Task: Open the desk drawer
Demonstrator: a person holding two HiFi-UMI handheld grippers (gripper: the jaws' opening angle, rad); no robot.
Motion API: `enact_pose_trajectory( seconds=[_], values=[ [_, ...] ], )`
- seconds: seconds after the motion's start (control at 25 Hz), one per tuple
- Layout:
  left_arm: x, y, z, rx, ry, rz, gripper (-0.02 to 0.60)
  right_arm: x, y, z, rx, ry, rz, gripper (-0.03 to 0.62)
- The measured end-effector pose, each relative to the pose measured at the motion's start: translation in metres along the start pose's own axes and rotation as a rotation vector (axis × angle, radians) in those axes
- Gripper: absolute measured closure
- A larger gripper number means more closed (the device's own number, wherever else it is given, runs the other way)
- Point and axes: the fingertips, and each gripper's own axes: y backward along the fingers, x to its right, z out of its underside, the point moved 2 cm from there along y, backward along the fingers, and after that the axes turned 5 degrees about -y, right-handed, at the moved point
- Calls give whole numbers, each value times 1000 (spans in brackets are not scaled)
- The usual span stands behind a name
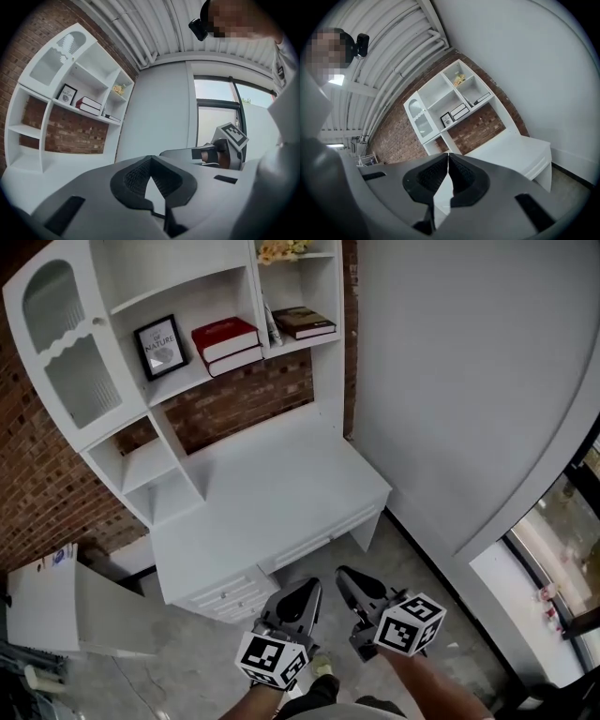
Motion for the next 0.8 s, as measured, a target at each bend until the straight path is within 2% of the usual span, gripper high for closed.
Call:
enact_pose_trajectory(
  seconds=[0.24,0.44,0.8],
  values=[
    [-37,-33,11,-19,28,16,573,34,-33,-3,-29,21,71,577],
    [-56,-54,32,-41,42,17,573,78,-48,13,-91,8,129,577],
    [-100,-116,85,-73,77,-32,572,197,-97,53,-259,-22,195,576]
  ],
)
